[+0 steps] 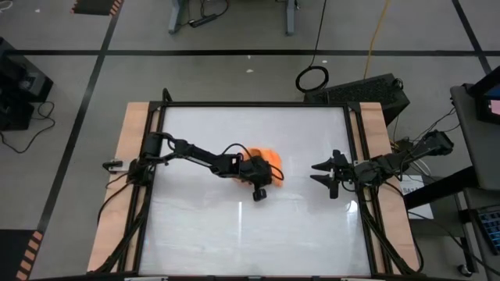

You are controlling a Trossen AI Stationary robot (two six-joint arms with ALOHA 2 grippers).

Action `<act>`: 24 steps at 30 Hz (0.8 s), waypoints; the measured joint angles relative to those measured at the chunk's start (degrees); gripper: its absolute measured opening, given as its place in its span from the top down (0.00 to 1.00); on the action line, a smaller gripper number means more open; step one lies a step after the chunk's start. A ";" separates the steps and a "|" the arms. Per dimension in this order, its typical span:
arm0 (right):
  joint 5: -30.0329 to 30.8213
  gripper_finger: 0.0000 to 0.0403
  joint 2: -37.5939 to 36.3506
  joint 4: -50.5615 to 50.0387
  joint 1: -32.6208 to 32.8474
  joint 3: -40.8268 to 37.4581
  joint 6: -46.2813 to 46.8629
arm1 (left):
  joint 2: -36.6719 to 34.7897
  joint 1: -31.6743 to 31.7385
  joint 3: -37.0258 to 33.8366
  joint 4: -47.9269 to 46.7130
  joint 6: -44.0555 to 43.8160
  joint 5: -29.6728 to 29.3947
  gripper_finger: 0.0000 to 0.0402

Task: Roll towel
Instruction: Fold the orange towel

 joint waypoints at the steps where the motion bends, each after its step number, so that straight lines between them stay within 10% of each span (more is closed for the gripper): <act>1: 0.00 0.51 -0.01 0.01 0.00 0.00 0.00 | -0.05 -0.03 0.00 0.00 0.09 1.17 0.99; 15: 0.00 0.51 0.00 0.06 0.00 0.00 0.20 | -9.27 -4.45 0.06 -6.77 6.93 6.65 0.99; 24: 0.03 0.51 0.02 4.83 -0.02 0.00 0.13 | -21.02 -7.81 0.11 -15.72 10.73 0.39 1.00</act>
